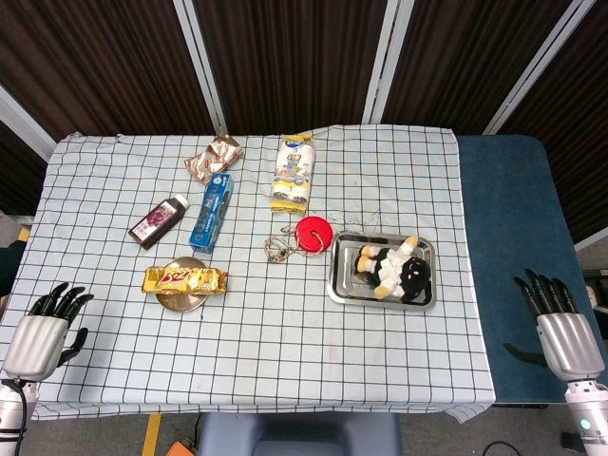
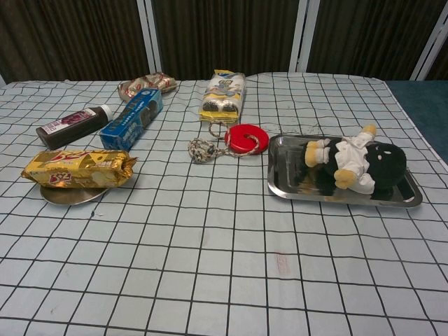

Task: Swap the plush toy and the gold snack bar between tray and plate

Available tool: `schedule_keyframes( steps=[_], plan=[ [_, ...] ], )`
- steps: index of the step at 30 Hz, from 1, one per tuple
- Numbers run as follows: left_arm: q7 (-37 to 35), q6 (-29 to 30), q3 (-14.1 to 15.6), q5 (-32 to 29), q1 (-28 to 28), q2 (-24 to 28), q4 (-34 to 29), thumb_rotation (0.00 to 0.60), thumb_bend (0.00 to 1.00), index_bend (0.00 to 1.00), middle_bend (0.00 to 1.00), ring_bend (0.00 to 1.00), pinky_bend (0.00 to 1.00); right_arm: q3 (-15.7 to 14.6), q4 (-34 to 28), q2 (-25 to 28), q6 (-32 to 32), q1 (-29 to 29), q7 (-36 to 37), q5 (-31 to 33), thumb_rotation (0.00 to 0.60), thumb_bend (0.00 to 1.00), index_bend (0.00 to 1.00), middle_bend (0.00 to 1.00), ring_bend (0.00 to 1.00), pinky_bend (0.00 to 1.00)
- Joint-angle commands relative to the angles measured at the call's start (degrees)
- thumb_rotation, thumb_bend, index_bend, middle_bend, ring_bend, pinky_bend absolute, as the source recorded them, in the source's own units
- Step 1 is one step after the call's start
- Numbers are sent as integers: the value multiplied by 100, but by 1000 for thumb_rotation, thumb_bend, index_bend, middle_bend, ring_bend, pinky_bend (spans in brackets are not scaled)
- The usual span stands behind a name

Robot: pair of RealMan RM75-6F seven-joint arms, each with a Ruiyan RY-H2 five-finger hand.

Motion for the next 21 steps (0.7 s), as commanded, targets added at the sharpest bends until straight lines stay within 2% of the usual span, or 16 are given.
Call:
schedule_keyframes(
  steps=[1, 13, 16, 21],
  plan=[
    [2, -5, 2, -2, 0, 3, -7, 600, 440, 220, 169, 109, 262, -9, 9, 1, 0, 2, 31, -26, 600, 93, 0, 0, 0, 124],
    [-102, -66, -2, -29, -22, -17, 38, 600, 440, 221, 169, 110, 264, -7, 71, -94, -36, 82, 85, -158, 600, 94, 2, 0, 0, 124],
    [-150, -68, 0, -23, -26, -4, 31, 600, 439, 220, 169, 110, 266, 36, 24, -98, -187, 253, 173, -244, 600, 94, 25, 0, 0, 124],
    [-110, 82, -1, 66, 3, 32, -32, 600, 440, 220, 169, 109, 266, 169, -389, 127, -710, 663, 113, -210, 600, 94, 42, 0, 3, 124]
  ],
)
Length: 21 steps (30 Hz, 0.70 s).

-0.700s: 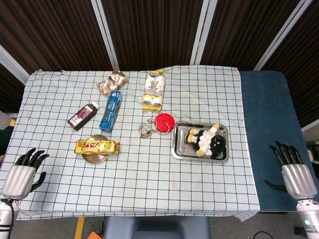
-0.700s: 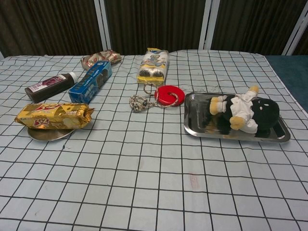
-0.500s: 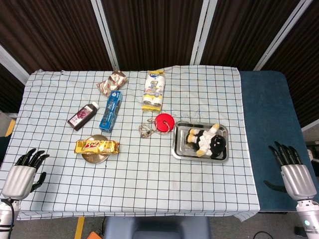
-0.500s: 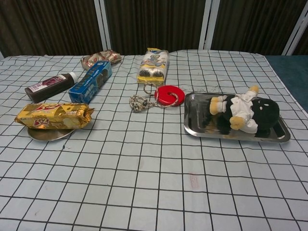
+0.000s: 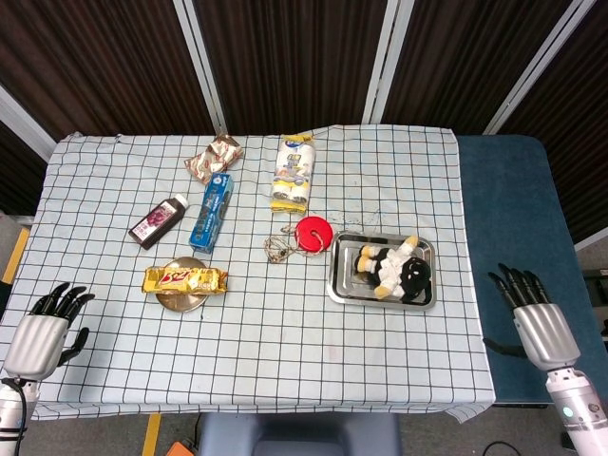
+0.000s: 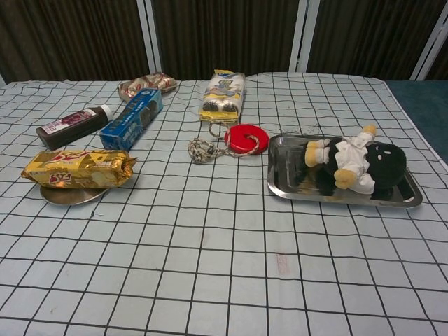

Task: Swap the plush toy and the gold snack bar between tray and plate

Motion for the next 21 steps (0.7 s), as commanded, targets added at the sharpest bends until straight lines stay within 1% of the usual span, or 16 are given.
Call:
schedule_keyframes(
  steps=[1, 5, 8, 11, 15, 17, 21],
  plan=[
    [34, 49, -1, 29, 16, 16, -29, 600, 440, 220, 169, 110, 266, 159, -322, 149, -397, 323, -115, 96, 600, 93, 49, 0, 6, 124],
    [60, 2, -2, -8, 12, 25, -44, 600, 440, 220, 169, 110, 267, 360, -648, 206, -1176, 782, -136, 506, 600, 94, 77, 7, 17, 124],
    [66, 9, -7, -14, 16, 37, -49, 600, 439, 220, 170, 110, 268, 525, -685, 137, -1768, 1140, -270, 903, 600, 94, 80, 15, 24, 124],
    [37, 41, -27, -35, 30, 63, -69, 600, 438, 220, 170, 110, 267, 662, -592, -41, -2240, 1459, -474, 1293, 600, 94, 86, 28, 24, 124],
    [1, 98, -48, -54, 59, 110, -111, 600, 438, 220, 170, 110, 268, 781, -386, -345, -2711, 1832, -823, 1749, 600, 93, 88, 31, 24, 122],
    [-17, 115, -57, -65, 70, 130, -135, 600, 438, 220, 170, 110, 268, 800, -276, -511, -2932, 2024, -1064, 1952, 600, 93, 90, 31, 25, 122],
    [-46, 130, -72, -79, 78, 162, -162, 600, 439, 220, 169, 109, 268, 849, -160, -831, -3375, 2339, -1138, 2367, 600, 94, 103, 31, 25, 120]
  ],
)
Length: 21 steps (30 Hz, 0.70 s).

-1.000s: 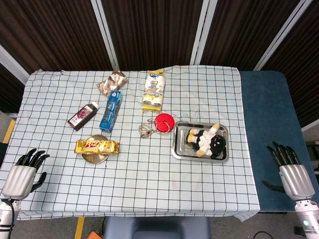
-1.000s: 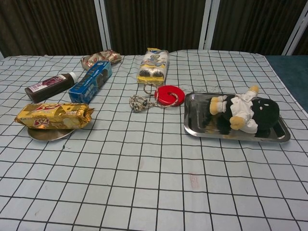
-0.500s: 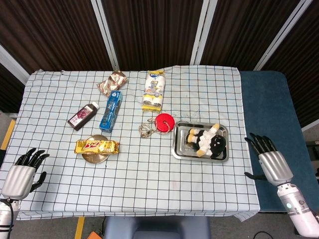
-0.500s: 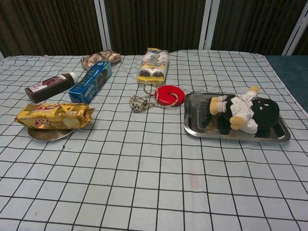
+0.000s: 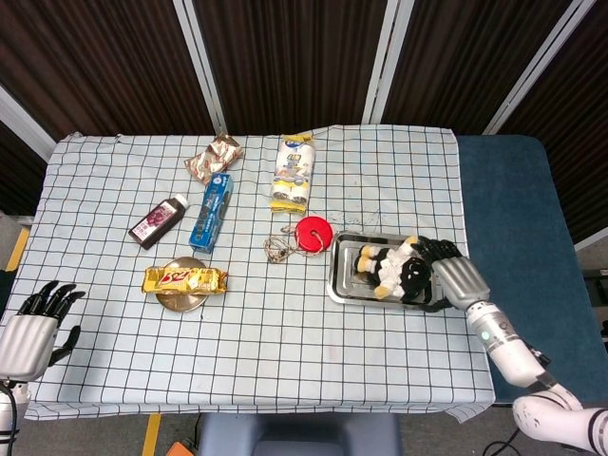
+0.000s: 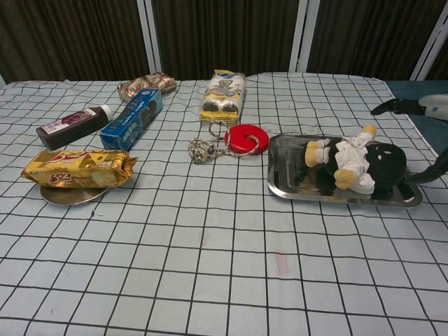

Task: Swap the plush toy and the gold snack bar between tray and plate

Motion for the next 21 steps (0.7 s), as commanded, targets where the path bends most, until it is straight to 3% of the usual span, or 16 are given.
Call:
schedule_keyframes(
  steps=[1, 15, 18, 21],
  plan=[
    [-31, 7, -8, -5, 3, 19, -18, 600, 439, 221, 170, 109, 268, 58, 226, -340, -467, 323, -174, 381, 600, 94, 104, 31, 25, 120],
    [-209, 47, -38, -14, 20, 92, -58, 600, 440, 222, 170, 110, 268, 1, 1277, -1465, -207, 783, -1204, 1129, 600, 94, 115, 43, 39, 120],
    [-218, 54, -36, 1, 21, 100, -69, 600, 440, 228, 171, 110, 268, -4, 1462, -1626, -215, 831, -1225, 1207, 600, 96, 145, 109, 142, 140],
    [-224, 57, -31, 13, 22, 104, -76, 600, 440, 229, 172, 110, 268, -13, 1684, -1798, -120, 847, -1137, 1079, 600, 135, 284, 227, 302, 345]
  ],
)
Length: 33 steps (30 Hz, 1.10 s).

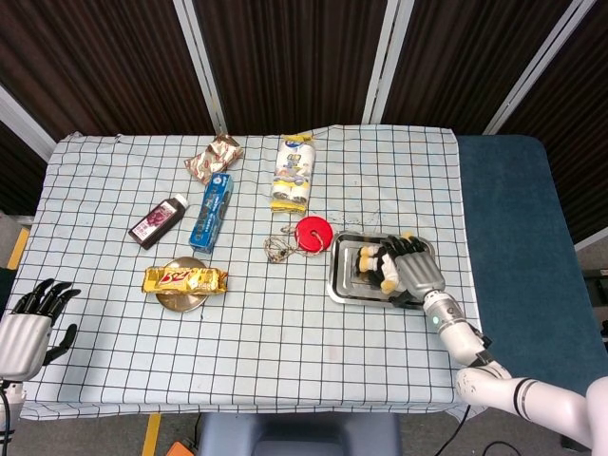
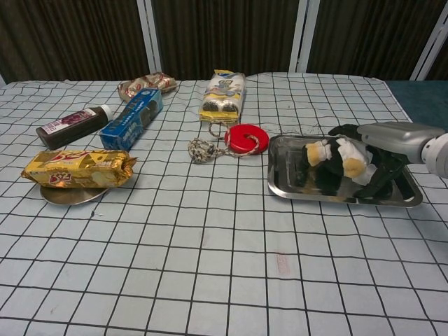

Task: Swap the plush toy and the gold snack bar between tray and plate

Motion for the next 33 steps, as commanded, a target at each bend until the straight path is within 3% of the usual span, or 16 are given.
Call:
schedule_keyframes(
  steps=[1, 3, 6, 9, 12, 16, 23, 30, 33],
  plan=[
    [-5, 0, 3, 4, 1, 3, -3, 600, 439, 229, 172, 110, 269, -14, 221, -181, 114, 24, 96, -138, 600, 146, 318, 259, 336, 390],
    [-7, 0, 3, 5, 1, 4, -4, 600, 439, 229, 171, 110, 268, -15, 271, -218, 152, 21, 133, -191, 600, 180, 405, 339, 426, 490],
    [-18, 0, 0, 1, 2, 7, -5, 600, 440, 229, 171, 110, 268, -17, 501, -395, 368, -7, 336, -450, 600, 294, 658, 541, 685, 740],
    [-45, 22, -13, 0, 7, 18, -16, 600, 439, 230, 171, 110, 269, -59, 909, -662, 890, -86, 701, -995, 600, 400, 791, 637, 791, 824],
    [-44, 27, -12, 5, 10, 22, -22, 600, 439, 230, 172, 110, 269, -123, 1189, -785, 1136, -126, 1003, -1338, 600, 486, 865, 681, 830, 850],
    [-30, 22, -6, 15, 9, 18, -23, 600, 439, 230, 172, 110, 269, -164, 1177, -790, 1411, -177, 1370, -1684, 600, 509, 904, 687, 835, 854],
    [11, -6, 8, 27, 1, 2, -18, 600, 440, 230, 172, 110, 268, -266, 532, -674, 1787, -79, 1929, -2456, 600, 514, 906, 688, 835, 855],
    [48, -12, 15, 41, -2, -1, -22, 600, 439, 230, 172, 110, 268, -142, 140, -849, 1268, 381, 1675, -2548, 600, 514, 906, 691, 835, 854],
    [38, -2, 5, 29, 3, 8, -31, 600, 440, 231, 172, 110, 269, -41, 262, -1073, 967, 618, 1507, -2458, 600, 513, 906, 692, 836, 853]
  ],
)
